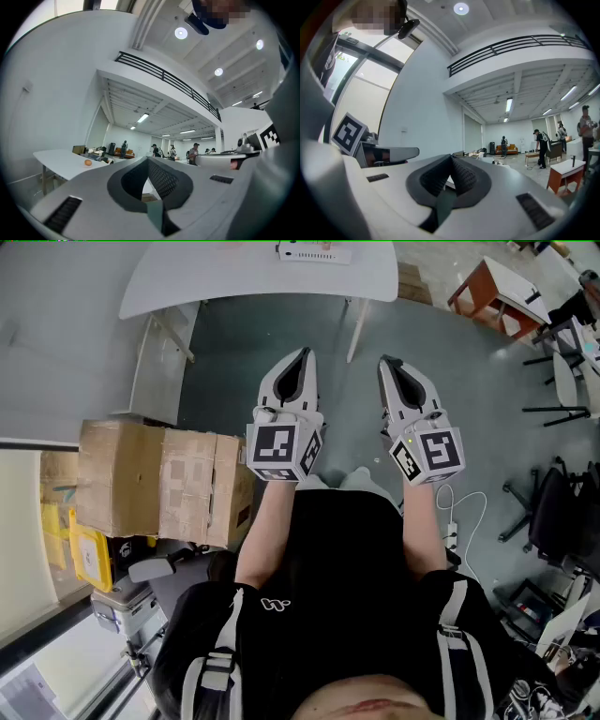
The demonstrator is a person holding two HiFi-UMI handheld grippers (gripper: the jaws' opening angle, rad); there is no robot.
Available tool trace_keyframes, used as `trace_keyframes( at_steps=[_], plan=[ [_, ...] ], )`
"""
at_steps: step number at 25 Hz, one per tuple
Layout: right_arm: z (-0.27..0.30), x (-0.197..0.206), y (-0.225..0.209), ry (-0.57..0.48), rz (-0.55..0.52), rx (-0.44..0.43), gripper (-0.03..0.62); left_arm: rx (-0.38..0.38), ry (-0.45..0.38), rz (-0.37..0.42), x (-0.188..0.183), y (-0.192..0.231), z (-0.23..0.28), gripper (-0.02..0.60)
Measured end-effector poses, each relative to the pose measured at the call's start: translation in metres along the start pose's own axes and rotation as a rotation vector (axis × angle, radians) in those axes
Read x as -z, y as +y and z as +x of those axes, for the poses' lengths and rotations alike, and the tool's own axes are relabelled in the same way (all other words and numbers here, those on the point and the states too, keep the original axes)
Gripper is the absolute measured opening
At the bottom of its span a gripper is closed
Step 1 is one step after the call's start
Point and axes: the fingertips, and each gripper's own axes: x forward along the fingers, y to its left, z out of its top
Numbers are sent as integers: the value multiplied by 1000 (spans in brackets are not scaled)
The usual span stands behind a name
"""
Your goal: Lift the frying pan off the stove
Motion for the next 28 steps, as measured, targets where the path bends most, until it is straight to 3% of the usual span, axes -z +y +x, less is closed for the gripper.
trace_keyframes(
  at_steps=[14,28],
  plan=[
    [16,-2,-9,5,27,27,2,-12,-9,-41,-1,20,6,-8],
    [45,-9,-3,-2,19,-11,2,-67,-25,-65,-8,53,7,-8]
  ],
)
